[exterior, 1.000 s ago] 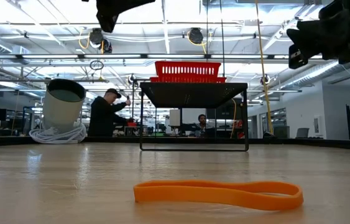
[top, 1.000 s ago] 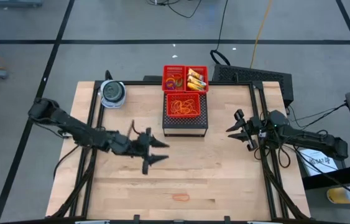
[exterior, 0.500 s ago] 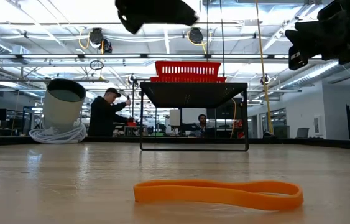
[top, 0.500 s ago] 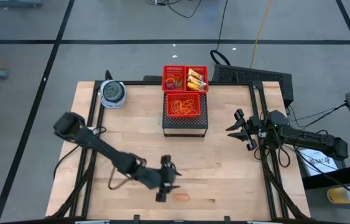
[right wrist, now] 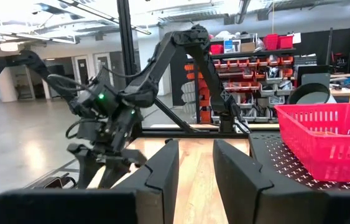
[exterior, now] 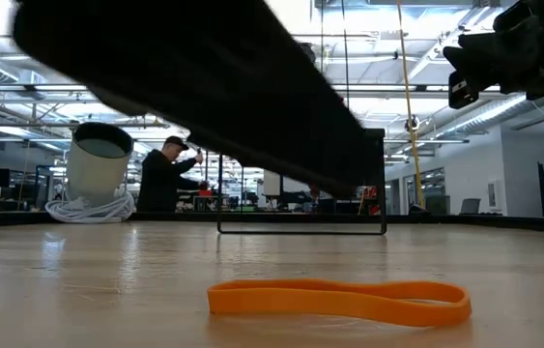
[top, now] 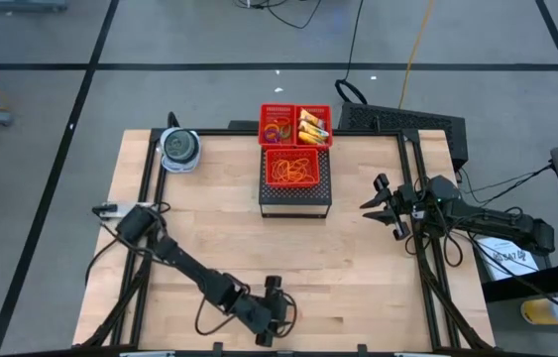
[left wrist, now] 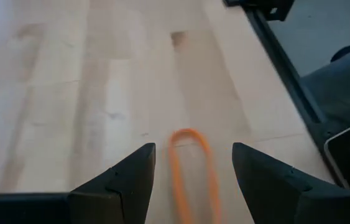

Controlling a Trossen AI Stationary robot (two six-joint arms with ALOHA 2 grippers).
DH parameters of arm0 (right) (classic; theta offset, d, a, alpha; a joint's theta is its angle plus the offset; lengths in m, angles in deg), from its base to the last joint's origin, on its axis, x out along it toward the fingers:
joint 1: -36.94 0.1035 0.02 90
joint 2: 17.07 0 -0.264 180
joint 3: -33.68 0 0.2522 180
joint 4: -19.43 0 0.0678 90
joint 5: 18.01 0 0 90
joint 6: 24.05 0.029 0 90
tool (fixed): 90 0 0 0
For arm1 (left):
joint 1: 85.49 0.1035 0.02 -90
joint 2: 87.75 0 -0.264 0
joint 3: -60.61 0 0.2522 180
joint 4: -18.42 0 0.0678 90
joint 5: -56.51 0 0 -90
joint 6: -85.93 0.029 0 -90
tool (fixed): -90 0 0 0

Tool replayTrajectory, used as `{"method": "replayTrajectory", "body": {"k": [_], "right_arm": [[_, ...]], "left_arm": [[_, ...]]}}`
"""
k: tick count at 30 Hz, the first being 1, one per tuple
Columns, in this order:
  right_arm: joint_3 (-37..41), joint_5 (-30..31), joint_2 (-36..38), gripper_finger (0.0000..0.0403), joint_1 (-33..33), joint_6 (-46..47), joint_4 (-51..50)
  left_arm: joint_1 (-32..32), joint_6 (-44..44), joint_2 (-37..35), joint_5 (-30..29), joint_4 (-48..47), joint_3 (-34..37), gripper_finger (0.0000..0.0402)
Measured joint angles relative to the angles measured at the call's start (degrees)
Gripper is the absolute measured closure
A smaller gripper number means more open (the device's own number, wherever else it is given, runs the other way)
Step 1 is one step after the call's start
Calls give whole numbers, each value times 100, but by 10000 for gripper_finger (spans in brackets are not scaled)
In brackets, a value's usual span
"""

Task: Pick & Place Office Desk Supplies
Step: Put the orange rubber band in the bottom red bin on the shelf

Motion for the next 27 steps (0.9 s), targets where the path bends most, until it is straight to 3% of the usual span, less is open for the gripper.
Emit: {"method": "replayTrajectory", "body": {"k": [19,22,27], "right_arm": [[2,-2,-11,314,0,0,-94],[2,-2,-11,314,0,0,-92],[2,-2,-11,314,0,0,-92]], "left_arm": [[-205,-377,716,-215,-302,-280,186],[-205,-268,723,-179,-351,-280,220],[-140,-269,729,-175,-445,-280,313]]}}
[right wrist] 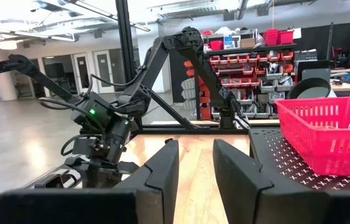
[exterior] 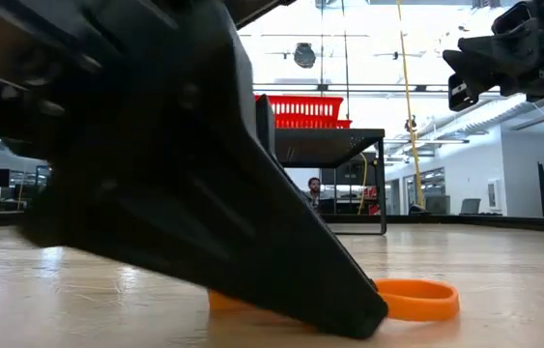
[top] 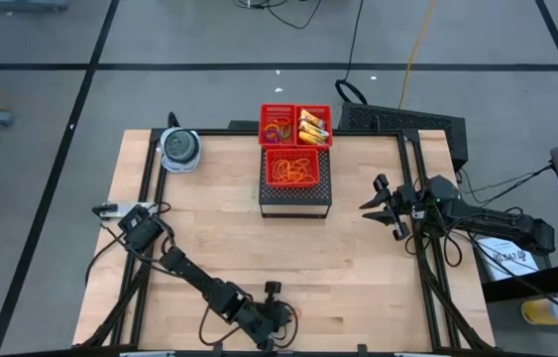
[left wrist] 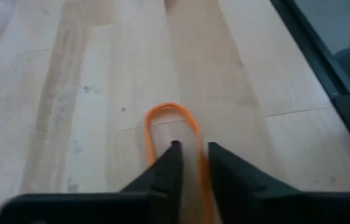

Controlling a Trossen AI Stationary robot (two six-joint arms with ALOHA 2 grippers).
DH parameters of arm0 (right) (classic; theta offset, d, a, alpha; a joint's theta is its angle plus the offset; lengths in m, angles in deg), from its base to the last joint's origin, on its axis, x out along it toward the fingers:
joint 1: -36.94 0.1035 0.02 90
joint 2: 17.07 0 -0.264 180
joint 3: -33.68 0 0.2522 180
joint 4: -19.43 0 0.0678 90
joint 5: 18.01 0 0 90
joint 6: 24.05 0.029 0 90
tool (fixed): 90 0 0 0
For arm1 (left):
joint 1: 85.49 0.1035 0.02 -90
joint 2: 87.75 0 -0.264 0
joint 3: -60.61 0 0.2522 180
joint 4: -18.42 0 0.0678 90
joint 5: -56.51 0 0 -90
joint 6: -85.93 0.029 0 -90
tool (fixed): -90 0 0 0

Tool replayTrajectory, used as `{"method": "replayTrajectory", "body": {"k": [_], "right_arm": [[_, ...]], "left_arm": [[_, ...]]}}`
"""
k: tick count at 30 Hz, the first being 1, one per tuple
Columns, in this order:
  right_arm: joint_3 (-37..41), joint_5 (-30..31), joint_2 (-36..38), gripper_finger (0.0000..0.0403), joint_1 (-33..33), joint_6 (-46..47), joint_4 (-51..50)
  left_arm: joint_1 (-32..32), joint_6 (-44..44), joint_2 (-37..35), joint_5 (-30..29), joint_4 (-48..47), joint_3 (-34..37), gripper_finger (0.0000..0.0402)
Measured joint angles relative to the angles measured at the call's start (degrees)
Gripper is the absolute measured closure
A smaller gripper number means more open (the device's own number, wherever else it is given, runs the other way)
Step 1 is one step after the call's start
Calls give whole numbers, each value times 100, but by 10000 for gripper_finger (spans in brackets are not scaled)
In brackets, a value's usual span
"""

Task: Pick & Place Office Desk Supplies
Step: Put the orange rubber band in the bottom red bin on the shelf

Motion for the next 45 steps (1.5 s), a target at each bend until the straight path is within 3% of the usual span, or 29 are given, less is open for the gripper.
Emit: {"method": "replayTrajectory", "body": {"k": [5,12,21,27,31,39,45], "right_arm": [[0,0,0,314,0,0,0],[0,0,0,314,0,0,4],[0,0,-3,314,0,-2,-5],[0,0,-16,314,0,-2,4],[0,1,-36,314,1,0,-1],[0,2,-39,314,2,0,-7],[0,2,-39,314,0,-1,0]], "left_arm": [[102,-10,0,3,-26,4,392],[240,6,-118,44,150,27,389],[625,252,-1051,153,-64,35,390],[887,1219,-1638,128,-19,38,389],[1067,1563,-2012,566,151,206,395],[1520,1464,-2703,925,2859,2146,397],[1916,1396,-3074,534,5245,3346,397]]}}
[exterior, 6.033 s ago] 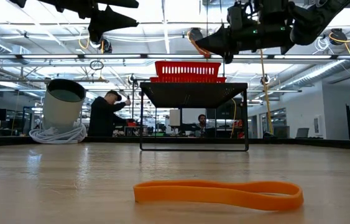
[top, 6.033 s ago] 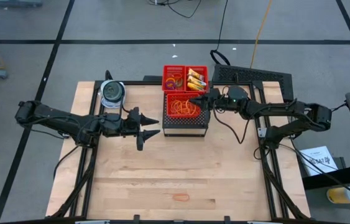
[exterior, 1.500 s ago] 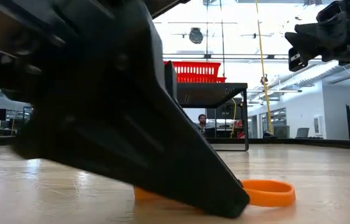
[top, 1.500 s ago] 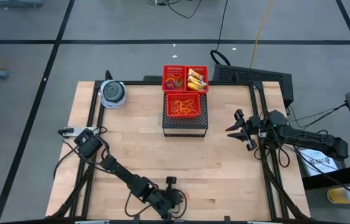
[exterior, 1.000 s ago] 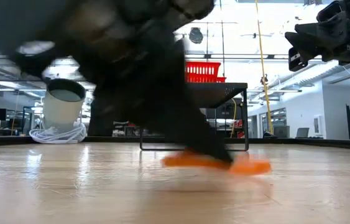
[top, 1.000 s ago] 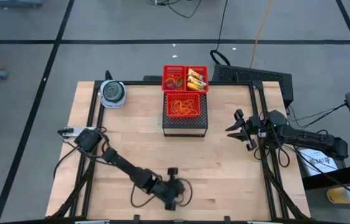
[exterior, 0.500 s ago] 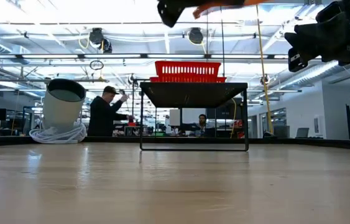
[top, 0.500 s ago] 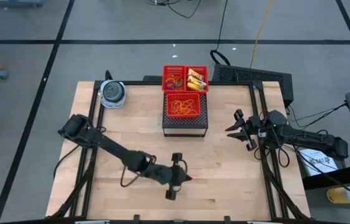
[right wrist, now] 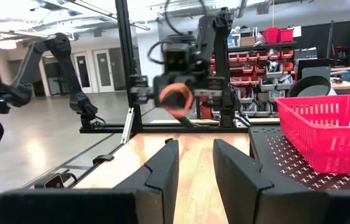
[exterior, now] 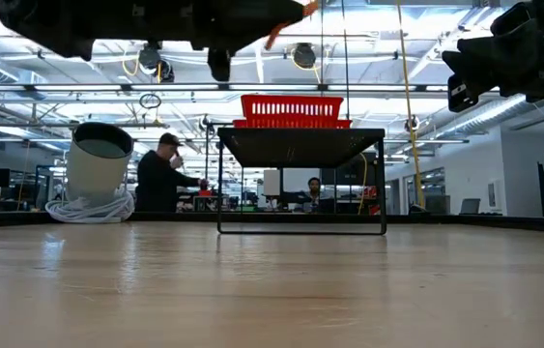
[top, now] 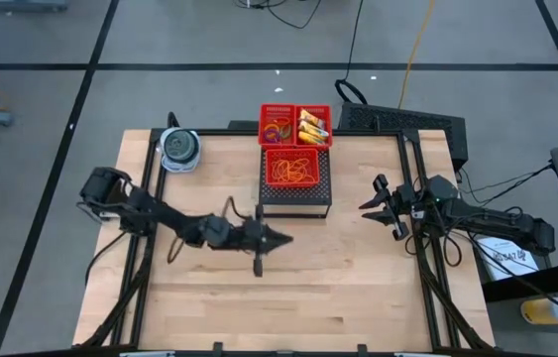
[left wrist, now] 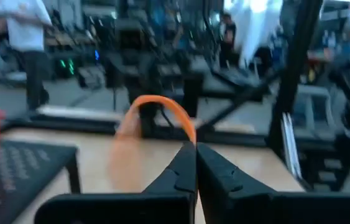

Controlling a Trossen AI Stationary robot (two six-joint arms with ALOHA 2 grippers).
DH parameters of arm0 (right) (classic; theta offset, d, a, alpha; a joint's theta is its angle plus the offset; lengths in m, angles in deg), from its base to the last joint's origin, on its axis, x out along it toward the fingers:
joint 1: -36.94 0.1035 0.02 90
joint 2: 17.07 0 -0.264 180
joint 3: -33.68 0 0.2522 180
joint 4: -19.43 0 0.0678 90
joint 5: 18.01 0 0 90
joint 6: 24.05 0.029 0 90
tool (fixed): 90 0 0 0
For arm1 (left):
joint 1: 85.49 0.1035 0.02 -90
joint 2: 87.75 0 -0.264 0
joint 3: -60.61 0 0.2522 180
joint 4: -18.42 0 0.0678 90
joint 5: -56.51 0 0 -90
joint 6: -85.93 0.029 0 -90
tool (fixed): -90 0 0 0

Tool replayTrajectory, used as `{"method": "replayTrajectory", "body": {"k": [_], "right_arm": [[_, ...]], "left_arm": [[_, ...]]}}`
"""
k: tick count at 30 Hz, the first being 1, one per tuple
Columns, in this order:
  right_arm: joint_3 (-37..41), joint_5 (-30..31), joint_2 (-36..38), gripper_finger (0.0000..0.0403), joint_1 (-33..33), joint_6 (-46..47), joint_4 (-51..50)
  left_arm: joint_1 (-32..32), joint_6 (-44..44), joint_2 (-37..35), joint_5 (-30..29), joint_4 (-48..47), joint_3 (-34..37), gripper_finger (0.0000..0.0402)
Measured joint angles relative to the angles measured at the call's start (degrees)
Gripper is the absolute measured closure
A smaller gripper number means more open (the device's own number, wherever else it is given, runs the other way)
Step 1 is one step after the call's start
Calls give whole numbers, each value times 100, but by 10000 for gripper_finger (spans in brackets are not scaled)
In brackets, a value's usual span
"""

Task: Pick & Place Office Desk Supplies
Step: Put the orange rubber band in the bottom red bin on the shelf

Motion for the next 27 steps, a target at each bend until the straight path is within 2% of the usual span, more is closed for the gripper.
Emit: {"method": "replayTrajectory", "body": {"k": [2,7,13,16,22,27], "right_arm": [[0,-2,-1,314,2,0,0],[0,-1,1,314,2,0,0],[0,-1,-1,314,2,1,0],[0,-2,0,314,0,0,2],[0,-2,0,314,1,0,2],[0,-2,-1,314,0,1,0]], "left_arm": [[150,16,-96,-75,302,130,397],[610,33,-366,-412,384,128,385],[1209,-49,-578,-403,362,6,397],[1472,-74,-585,-407,360,-56,387],[1908,-115,-583,-367,-235,-139,378],[2144,-201,-583,-368,-561,-137,392]]}}
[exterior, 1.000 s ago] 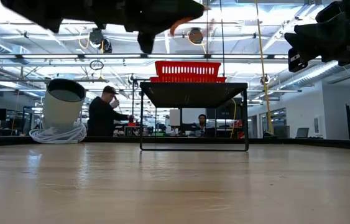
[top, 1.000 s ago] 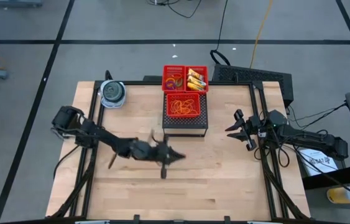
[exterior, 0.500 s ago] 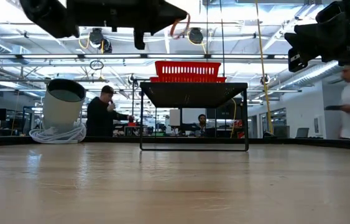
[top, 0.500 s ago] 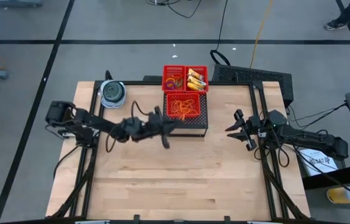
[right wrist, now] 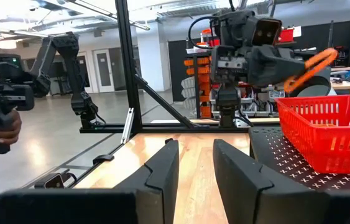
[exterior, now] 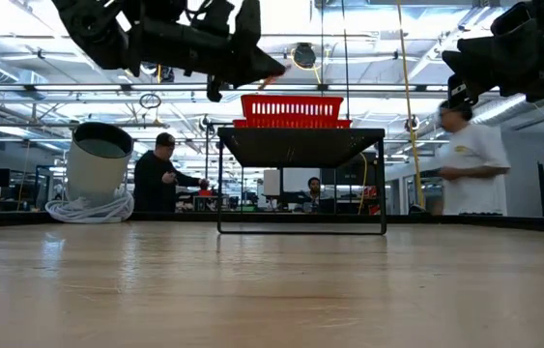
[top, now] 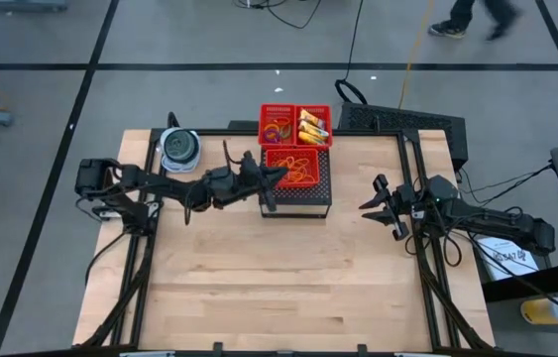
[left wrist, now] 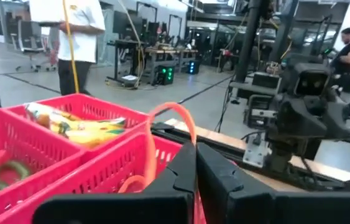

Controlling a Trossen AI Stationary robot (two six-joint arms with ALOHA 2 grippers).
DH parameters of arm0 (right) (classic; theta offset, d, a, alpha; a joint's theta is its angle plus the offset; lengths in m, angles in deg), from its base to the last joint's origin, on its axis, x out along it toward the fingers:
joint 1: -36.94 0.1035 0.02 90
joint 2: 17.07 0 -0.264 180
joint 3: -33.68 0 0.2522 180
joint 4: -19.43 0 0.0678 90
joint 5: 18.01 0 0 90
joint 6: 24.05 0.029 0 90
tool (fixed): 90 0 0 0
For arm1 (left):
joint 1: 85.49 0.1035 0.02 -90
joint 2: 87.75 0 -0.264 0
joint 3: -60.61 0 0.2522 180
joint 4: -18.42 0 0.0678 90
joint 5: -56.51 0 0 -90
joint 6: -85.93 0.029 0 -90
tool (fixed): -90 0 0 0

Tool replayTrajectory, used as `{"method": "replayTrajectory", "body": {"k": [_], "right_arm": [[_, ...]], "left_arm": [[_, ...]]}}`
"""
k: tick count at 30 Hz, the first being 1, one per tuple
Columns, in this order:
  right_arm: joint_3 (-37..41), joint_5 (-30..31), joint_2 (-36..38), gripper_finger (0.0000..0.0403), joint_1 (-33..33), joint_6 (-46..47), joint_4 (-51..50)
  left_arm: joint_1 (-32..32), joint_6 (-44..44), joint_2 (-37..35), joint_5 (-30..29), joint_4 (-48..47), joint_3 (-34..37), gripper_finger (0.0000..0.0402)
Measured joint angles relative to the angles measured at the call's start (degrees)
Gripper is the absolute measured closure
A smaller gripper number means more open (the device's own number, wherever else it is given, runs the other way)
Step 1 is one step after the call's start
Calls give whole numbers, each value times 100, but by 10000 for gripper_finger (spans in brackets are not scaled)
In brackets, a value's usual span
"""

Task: Pick & Place Office Desk Supplies
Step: Put the orange rubber band in the bottom red bin on the shelf, then return to Home Position

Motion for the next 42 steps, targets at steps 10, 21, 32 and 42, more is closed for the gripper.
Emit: {"method": "replayTrajectory", "body": {"k": [10,21,32,42], "right_arm": [[0,1,1,314,0,0,0],[0,0,1,314,0,0,2],[0,2,0,314,0,0,0],[0,1,1,314,0,-1,2]], "left_arm": [[207,-307,2,-2,-2,0,308],[262,-714,2,4,-107,0,167],[242,-328,-1969,1764,-2747,0,136],[399,281,-5675,1278,-7179,33,135]]}}
